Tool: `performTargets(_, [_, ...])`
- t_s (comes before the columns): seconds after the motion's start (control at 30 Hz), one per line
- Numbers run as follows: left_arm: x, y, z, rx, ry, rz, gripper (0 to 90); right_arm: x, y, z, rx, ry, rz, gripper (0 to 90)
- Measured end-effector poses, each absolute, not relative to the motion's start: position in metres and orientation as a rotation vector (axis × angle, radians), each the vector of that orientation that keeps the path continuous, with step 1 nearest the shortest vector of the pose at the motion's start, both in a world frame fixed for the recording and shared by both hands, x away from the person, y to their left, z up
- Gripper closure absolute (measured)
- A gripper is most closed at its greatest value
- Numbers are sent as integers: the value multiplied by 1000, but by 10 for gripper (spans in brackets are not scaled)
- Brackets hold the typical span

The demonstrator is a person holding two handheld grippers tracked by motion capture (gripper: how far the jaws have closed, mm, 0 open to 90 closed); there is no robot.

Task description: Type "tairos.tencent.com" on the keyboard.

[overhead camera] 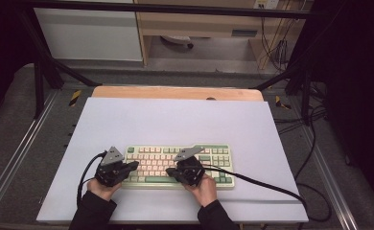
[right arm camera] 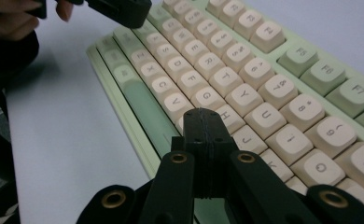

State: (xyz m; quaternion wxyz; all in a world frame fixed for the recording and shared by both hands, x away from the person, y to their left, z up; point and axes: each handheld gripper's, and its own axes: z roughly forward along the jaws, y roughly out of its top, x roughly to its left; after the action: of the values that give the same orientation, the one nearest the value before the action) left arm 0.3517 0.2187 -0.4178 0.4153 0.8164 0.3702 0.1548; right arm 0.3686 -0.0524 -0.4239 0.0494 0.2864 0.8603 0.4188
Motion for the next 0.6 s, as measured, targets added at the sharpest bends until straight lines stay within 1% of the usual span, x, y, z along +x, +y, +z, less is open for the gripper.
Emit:
performTargets(0.3, [351, 218, -417, 2048, 925, 391, 899, 369, -64, -405, 866, 2574, 1289, 900])
performTargets(0.6, [350, 214, -416, 2054, 914, 388, 900, 369, -76, -402, 881, 2555, 1287, 900])
